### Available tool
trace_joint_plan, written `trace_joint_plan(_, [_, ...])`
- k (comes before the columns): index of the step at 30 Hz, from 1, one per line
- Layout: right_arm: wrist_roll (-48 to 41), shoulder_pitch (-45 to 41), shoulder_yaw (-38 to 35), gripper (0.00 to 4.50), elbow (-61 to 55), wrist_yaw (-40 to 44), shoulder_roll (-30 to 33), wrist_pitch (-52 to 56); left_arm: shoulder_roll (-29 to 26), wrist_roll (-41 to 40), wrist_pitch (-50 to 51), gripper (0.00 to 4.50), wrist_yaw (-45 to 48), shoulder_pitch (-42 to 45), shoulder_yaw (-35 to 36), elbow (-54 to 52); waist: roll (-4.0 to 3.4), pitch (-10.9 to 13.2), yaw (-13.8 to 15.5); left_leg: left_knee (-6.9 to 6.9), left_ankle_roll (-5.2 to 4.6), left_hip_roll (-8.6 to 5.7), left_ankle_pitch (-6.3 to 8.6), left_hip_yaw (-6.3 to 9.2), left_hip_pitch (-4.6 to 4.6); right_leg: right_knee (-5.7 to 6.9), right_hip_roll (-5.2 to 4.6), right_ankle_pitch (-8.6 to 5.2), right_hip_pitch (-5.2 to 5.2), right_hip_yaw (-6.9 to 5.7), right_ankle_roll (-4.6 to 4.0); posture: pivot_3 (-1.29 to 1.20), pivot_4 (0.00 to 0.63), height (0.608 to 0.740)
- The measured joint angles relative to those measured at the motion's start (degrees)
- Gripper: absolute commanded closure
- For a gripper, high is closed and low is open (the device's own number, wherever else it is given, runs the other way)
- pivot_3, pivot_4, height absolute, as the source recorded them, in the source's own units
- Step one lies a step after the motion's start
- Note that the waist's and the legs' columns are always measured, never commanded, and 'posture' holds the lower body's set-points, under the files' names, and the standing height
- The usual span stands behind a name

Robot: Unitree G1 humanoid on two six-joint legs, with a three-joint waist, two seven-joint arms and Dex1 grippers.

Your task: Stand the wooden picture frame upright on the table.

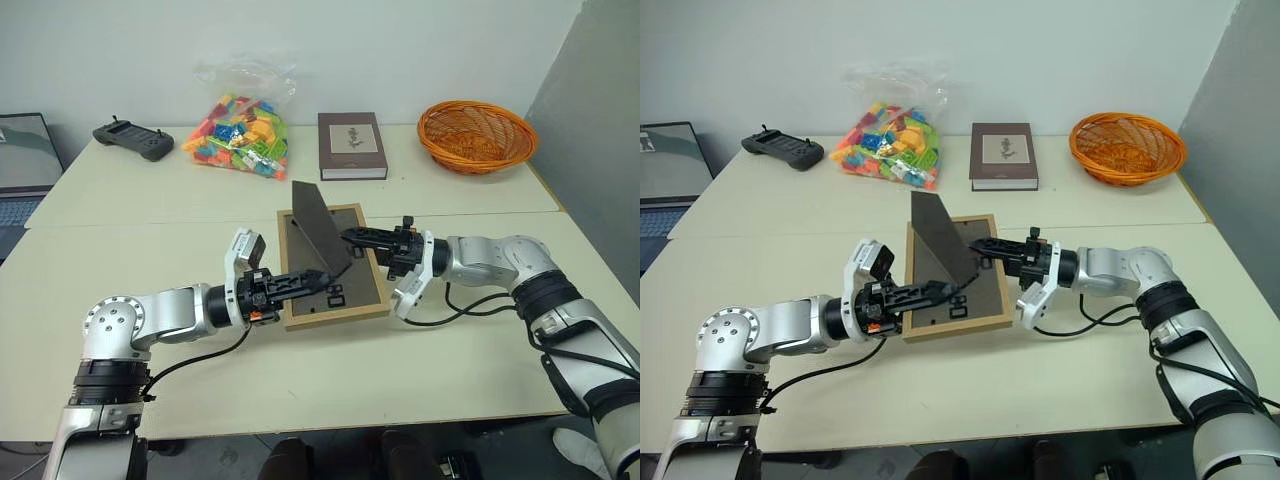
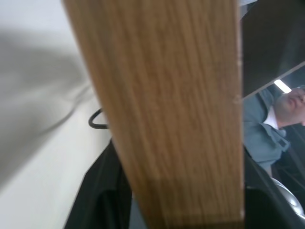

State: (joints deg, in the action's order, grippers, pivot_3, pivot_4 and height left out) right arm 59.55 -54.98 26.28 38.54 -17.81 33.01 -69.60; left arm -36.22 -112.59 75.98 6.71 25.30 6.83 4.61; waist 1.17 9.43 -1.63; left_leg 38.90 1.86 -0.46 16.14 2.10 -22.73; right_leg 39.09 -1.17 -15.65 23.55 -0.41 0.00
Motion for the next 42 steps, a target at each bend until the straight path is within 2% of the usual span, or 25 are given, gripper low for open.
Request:
trace_joint_plan(3, [-2.41,0.24,-0.01,3.20,0.47,1.27,1.41,-1.21,-1.04,0.09,-2.03,1.06,-2.39,1.61,1.49,1.96,0.00,0.00,-0.02,0.00,0.00,0.00,0.00,0.00,-0.01,0.00,0.00,0.00,0.00,-0.02,0.00,0.00,0.150,0.740])
trace_joint_plan(6, [-8.22,0.51,-0.05,3.20,3.85,5.13,2.81,-2.34,-5.25,0.47,-4.93,0.35,-3.71,2.03,4.73,2.15,0.00,0.00,-0.19,0.00,-0.01,0.02,0.00,-0.04,0.02,-0.04,0.00,0.00,-0.03,0.02,0.00,0.00,0.150,0.740])
trace_joint_plan(7, [-12.61,0.77,0.06,3.20,6.26,8.71,2.80,-2.42,-6.40,2.20,-5.94,0.12,-3.62,1.63,5.85,0.60,0.00,0.00,-0.24,-0.01,-0.02,0.04,0.01,-0.04,0.03,-0.09,0.00,0.00,-0.06,0.01,0.00,0.00,0.150,0.740])
trace_joint_plan(9, [-21.09,2.02,0.39,3.20,9.45,15.69,2.54,-1.65,-7.49,5.44,-7.44,0.00,-3.52,1.02,7.01,-2.30,0.00,0.00,-0.23,-0.01,-0.03,0.05,0.01,-0.04,0.04,-0.12,-0.01,0.00,-0.11,0.00,0.00,0.00,0.150,0.740])
trace_joint_plan(10, [-28.73,3.08,1.08,3.20,9.83,23.19,1.87,0.85,-8.37,9.86,-9.01,0.00,-2.88,0.29,7.26,-5.13,0.01,0.00,-0.26,-0.01,-0.03,0.07,0.01,-0.04,0.04,-0.12,-0.01,0.00,-0.13,-0.01,0.00,0.00,0.150,0.740])
trace_joint_plan(13, [-52.99,7.96,0.57,3.20,4.03,47.31,-2.09,19.54,-13.74,28.22,-14.91,0.00,-1.07,-2.52,4.85,-14.44,0.00,0.02,-0.33,-0.08,-0.05,0.10,0.02,0.06,0.12,-0.12,0.01,0.00,-0.20,-0.04,-0.01,0.00,0.150,0.740])
trace_joint_plan(14, [-62.55,9.49,-0.53,3.20,0.05,56.48,-3.44,31.79,-15.60,36.52,-18.56,0.00,0.12,-3.99,3.32,-18.50,-0.10,0.08,-0.26,-0.10,-0.05,0.09,0.03,0.08,0.12,-0.11,0.01,0.00,-0.20,-0.04,-0.01,0.00,0.150,0.740])
trace_joint_plan(16, [-75.04,9.52,-2.89,3.20,-5.22,66.76,-4.79,52.43,-16.37,47.65,-24.94,0.00,2.23,-6.67,1.20,-24.58,-0.20,0.14,-0.04,-0.11,-0.06,0.08,0.04,0.08,0.10,-0.13,-0.01,0.01,-0.19,-0.05,-0.01,0.00,0.150,0.740])
trace_joint_plan(17, [-82.09,8.30,-4.68,3.20,-8.48,71.80,-5.26,66.30,-16.03,53.71,-29.65,0.00,4.50,-9.03,0.17,-27.84,-0.20,0.14,0.09,-0.12,-0.08,0.08,0.05,0.09,0.09,-0.13,-0.01,0.00,-0.18,-0.07,-0.02,0.00,0.150,0.740])
trace_joint_plan(18, [-84.06,7.67,-5.20,3.20,-9.37,73.17,-5.26,70.59,-15.59,55.19,-30.93,0.00,5.25,-9.73,0.08,-28.54,-0.21,0.14,0.19,-0.14,-0.11,0.08,0.06,0.10,0.08,-0.14,-0.01,0.00,-0.15,-0.08,-0.02,0.00,0.150,0.740])
trace_joint_plan(19, [-88.23,5.63,-6.55,3.20,-11.71,77.11,-5.26,81.63,-13.59,59.48,-34.71,0.00,6.89,-11.65,0.00,-29.70,-0.21,0.15,0.42,-0.14,-0.34,0.08,0.20,0.12,0.07,-0.13,-0.02,0.00,-0.13,-0.12,-0.03,0.00,0.150,0.740])
trace_joint_plan(25, [-89.98,2.40,-9.13,3.20,-9.18,82.94,-10.17,92.94,-8.65,66.76,-39.84,0.00,9.96,-14.98,-0.69,-31.81,-0.21,0.14,0.70,-0.13,-0.45,0.05,0.26,0.10,0.01,-0.10,-0.03,0.00,-0.09,-0.15,-0.03,0.00,0.150,0.740])
trace_joint_plan(30, [-84.72,2.24,-9.21,3.20,-0.72,84.35,-14.13,92.31,-5.78,72.20,-41.42,0.00,11.38,-17.35,-2.55,-34.89,-0.21,0.14,1.37,-0.09,-0.46,0.03,0.26,0.07,-0.03,-0.10,-0.05,0.00,-0.07,-0.15,-0.02,0.00,0.150,0.740])
trace_joint_plan(38, [-80.20,1.94,-11.19,3.20,5.01,86.49,-16.41,90.56,-2.69,75.56,-41.41,0.00,12.83,-19.82,-2.81,-35.76,-0.20,0.13,1.38,-0.09,-0.46,0.03,0.26,0.07,-0.05,-0.07,-0.04,0.01,-0.03,-0.16,-0.02,0.00,0.150,0.740])
trace_joint_plan(40, [-78.65,1.94,-11.36,2.49,5.15,86.76,-16.72,88.76,-2.40,76.80,-41.44,0.00,13.19,-19.83,-2.81,-35.62,-0.20,0.13,1.38,-0.09,-0.46,0.03,0.26,0.08,-0.03,-0.05,-0.04,0.01,-0.03,-0.16,-0.02,0.00,0.150,0.740])
trace_joint_plan(42, [-77.63,2.03,-11.52,2.15,5.24,86.98,-16.75,87.97,-2.09,77.94,-41.51,0.00,13.67,-19.68,-2.82,-35.31,-0.20,0.13,1.41,-0.09,-0.46,0.03,0.26,0.08,-0.02,-0.05,-0.04,0.01,-0.04,-0.17,-0.02,0.00,0.150,0.740])
